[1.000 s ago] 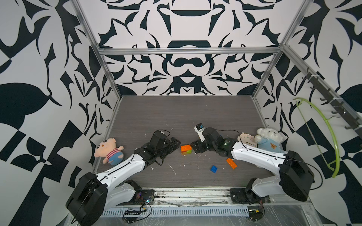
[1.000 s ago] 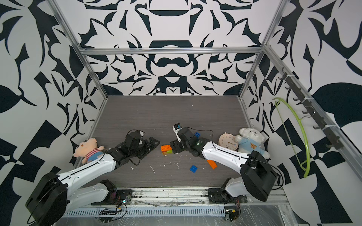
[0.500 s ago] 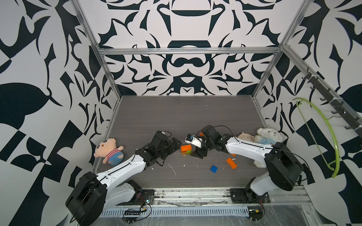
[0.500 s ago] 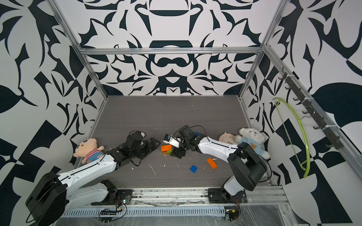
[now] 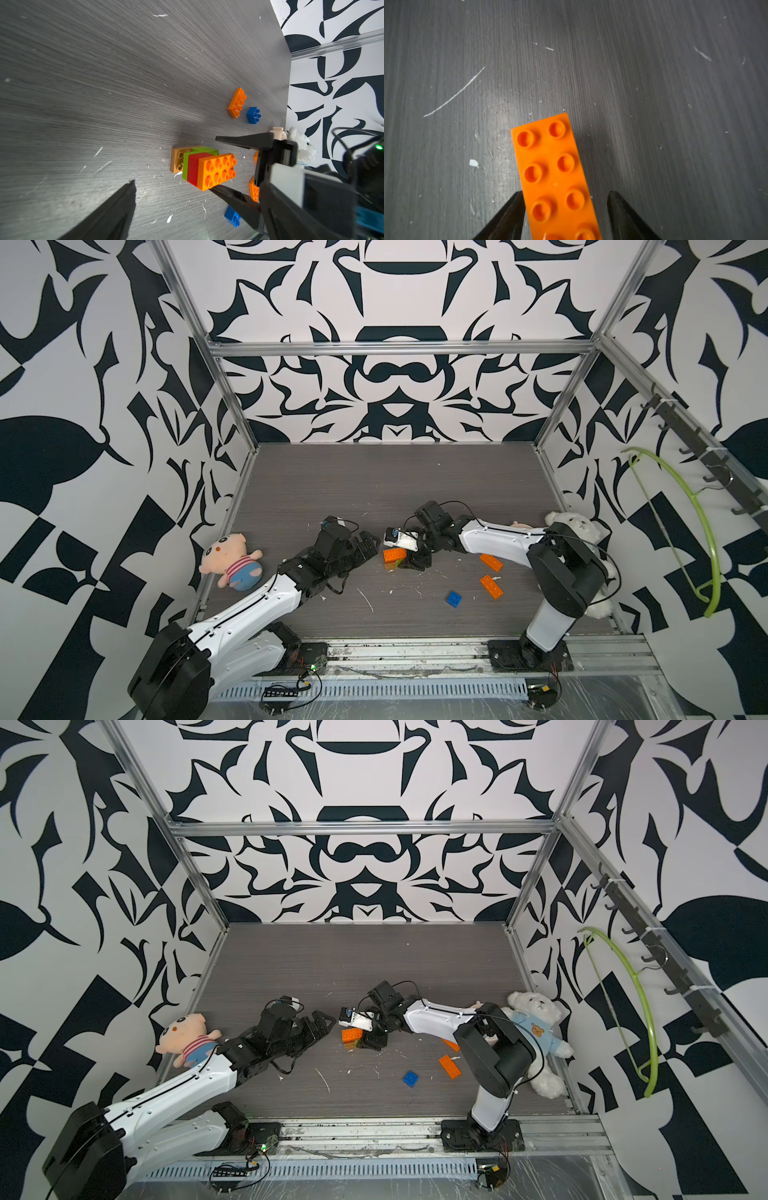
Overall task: Assemble the number 5 with lego
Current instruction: Adjust the lego brick at the center of the board.
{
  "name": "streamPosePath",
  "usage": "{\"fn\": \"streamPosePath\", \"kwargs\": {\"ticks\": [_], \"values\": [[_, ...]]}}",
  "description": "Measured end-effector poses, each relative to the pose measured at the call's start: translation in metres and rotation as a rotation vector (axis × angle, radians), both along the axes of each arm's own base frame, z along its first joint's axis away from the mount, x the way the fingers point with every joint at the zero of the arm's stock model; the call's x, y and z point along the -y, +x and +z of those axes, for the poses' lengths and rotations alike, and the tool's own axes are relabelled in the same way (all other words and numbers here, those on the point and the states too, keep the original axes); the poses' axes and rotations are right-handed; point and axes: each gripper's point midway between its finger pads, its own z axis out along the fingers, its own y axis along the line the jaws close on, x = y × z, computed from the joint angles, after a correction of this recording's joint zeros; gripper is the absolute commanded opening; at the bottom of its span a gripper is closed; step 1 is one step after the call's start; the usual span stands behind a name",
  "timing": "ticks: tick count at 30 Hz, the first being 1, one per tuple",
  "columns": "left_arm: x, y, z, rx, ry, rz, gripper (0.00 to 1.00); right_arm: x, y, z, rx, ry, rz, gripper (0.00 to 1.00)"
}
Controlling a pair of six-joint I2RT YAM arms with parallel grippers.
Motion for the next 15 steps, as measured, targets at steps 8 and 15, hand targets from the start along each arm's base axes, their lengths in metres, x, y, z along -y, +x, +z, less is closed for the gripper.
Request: {"fn": "streamPosePath", "kwargs": {"ticks": [8,15], "values": [[-0.0065,-0.0027,-0.0035,-0.001,0.016,0.015,0.99,-0.0063,0.0023,-0.0016,-0.032,0.007,-0.005,0.51],[-0.0104,-0.0035,-0.0040,-0.001,0.029,0.026,0.99,-0.0104,0.0038,-0.0011,-0.075,0.003,-0.021,0.40]]}}
